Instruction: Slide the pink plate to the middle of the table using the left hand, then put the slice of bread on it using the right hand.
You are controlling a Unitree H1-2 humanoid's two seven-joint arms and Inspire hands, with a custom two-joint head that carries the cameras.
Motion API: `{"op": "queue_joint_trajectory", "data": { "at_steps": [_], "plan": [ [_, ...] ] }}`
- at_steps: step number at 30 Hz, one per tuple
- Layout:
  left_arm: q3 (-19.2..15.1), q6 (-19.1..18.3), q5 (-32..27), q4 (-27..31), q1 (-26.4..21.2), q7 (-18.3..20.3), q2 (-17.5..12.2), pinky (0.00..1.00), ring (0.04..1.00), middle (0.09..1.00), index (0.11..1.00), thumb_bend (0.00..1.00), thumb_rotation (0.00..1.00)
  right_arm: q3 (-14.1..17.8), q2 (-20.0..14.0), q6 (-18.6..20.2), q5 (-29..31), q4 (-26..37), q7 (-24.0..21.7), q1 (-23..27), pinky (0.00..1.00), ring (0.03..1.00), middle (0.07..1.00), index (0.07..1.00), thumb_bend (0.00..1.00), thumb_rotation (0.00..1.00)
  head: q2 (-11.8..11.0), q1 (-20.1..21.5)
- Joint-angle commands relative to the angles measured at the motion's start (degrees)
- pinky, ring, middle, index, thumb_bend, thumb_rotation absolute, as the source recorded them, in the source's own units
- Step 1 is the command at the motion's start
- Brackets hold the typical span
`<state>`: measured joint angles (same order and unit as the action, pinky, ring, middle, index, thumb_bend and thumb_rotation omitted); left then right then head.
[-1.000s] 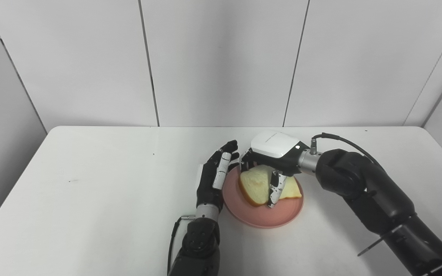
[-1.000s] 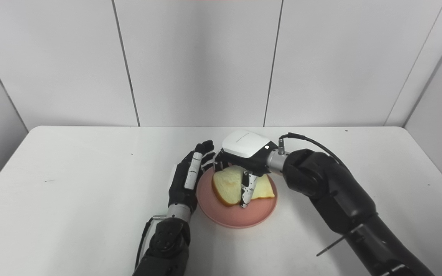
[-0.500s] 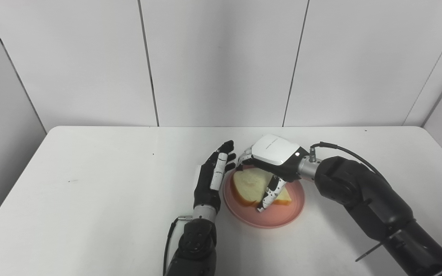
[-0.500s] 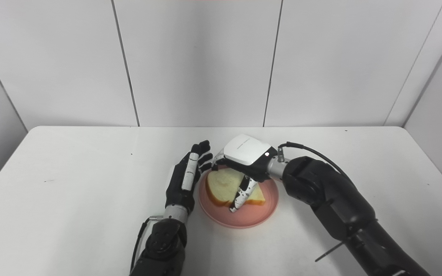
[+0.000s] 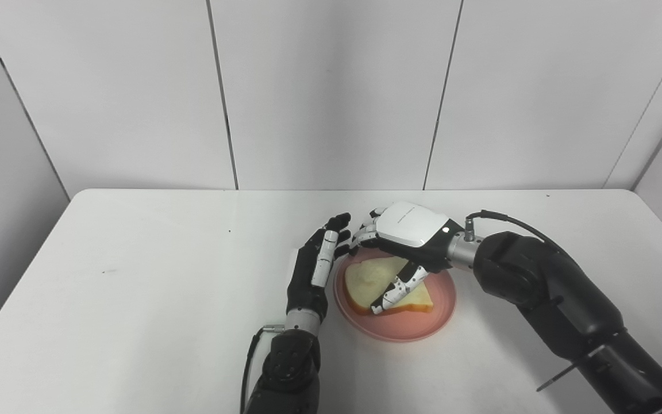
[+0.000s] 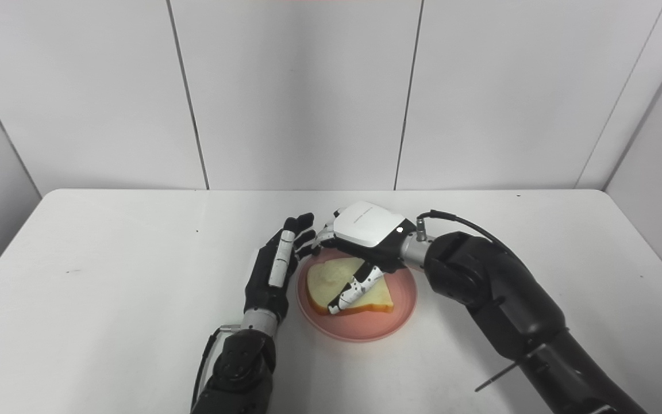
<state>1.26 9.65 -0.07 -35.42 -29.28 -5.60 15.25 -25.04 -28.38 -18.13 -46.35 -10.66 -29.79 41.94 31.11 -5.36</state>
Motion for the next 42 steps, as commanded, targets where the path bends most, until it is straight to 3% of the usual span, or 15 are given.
{"op": "queue_joint_trajectory", "data": {
  "at_steps": [1,7,8,9,11,14,16,18,25,29,33,36,42],
  "plan": [
    [-0.5,-3.9,-0.8,-0.7,2.1,0.0,-0.1,0.83,0.850,0.866,0.711,0.79,0.89,2.0,-1.6,1.8,1.3,2.6,-0.6,2.5,0.95,0.886,0.846,0.765,1.00,0.74,0.1,0.1],
    [-0.4,-4.6,-0.5,-0.4,2.2,-0.1,-0.4,0.85,0.849,0.858,0.712,0.80,0.90,5.9,-2.3,1.4,5.3,3.9,1.0,1.0,0.91,0.865,0.831,0.762,1.00,0.73,0.1,0.6],
    [-0.5,-4.7,-0.7,-0.4,2.1,-0.1,-0.4,0.85,0.849,0.857,0.713,0.80,0.90,6.9,-2.3,1.1,4.7,3.8,3.2,0.3,0.89,0.857,0.826,0.760,1.00,0.77,0.1,0.7],
    [-0.6,-4.7,-0.9,-0.4,2.1,0.0,-0.4,0.85,0.851,0.859,0.709,0.80,0.89,7.9,-2.1,0.9,4.0,3.5,5.8,-0.7,0.86,0.847,0.823,0.765,1.00,0.88,0.1,0.7],
    [-0.8,-4.9,-1.0,-0.3,2.1,-0.1,-0.4,0.85,0.852,0.859,0.709,0.81,0.89,9.5,-1.5,0.7,3.2,2.6,9.9,-2.0,0.83,0.841,0.821,0.772,0.97,0.95,0.0,0.8],
    [-1.0,-5.3,-1.3,0.4,2.3,0.0,-0.4,0.85,0.853,0.858,0.713,0.81,0.88,14.4,1.5,1.5,5.9,-1.5,19.3,-5.7,0.78,0.837,0.832,0.795,0.87,0.98,-0.1,1.0],
    [-1.1,-5.6,-1.1,0.9,2.4,-0.1,-0.5,0.85,0.850,0.855,0.719,0.80,0.88,17.9,4.0,2.3,10.2,-3.8,23.0,-7.8,0.72,0.830,0.838,0.808,0.84,0.99,-0.1,1.3],
    [-1.0,-5.9,-0.6,1.5,2.6,-0.4,-0.7,0.86,0.850,0.860,0.730,0.78,0.90,21.2,7.0,4.2,14.3,-4.8,25.4,-10.0,0.73,0.843,0.869,0.842,0.82,1.00,-0.2,1.7],
    [-1.3,-7.7,-0.8,3.6,2.8,-0.1,-1.4,0.87,0.875,0.879,0.753,0.78,0.92,25.9,13.3,6.8,19.5,-7.3,33.5,-14.3,0.69,0.833,0.881,0.853,0.83,1.00,0.0,2.7],
    [-1.5,-8.5,-0.1,4.7,2.8,-0.8,-1.8,0.87,0.882,0.884,0.745,0.78,0.92,31.1,18.7,7.6,31.1,-8.5,34.8,-15.5,0.82,0.871,0.871,0.854,0.79,1.00,0.0,3.7],
    [-1.6,-9.0,0.5,5.4,2.9,-1.2,-2.1,0.85,0.899,0.880,0.726,0.80,0.92,36.4,25.0,16.4,40.4,-5.2,36.4,-16.3,0.90,0.910,0.926,0.921,0.80,1.00,0.0,4.0],
    [-1.7,-9.5,-0.3,6.5,3.3,-0.3,-2.3,0.89,0.913,0.887,0.740,0.79,0.91,37.3,26.9,21.5,42.1,-2.0,37.7,-17.0,0.98,0.931,0.961,0.972,0.78,1.00,0.1,4.1],
    [-2.0,-9.8,-0.7,7.3,3.5,-0.2,-2.5,0.95,0.960,0.936,0.764,0.79,0.91,37.2,27.4,24.9,44.8,0.3,37.8,-17.7,0.98,0.938,0.961,0.976,0.76,1.00,0.0,4.3]
  ]
}}
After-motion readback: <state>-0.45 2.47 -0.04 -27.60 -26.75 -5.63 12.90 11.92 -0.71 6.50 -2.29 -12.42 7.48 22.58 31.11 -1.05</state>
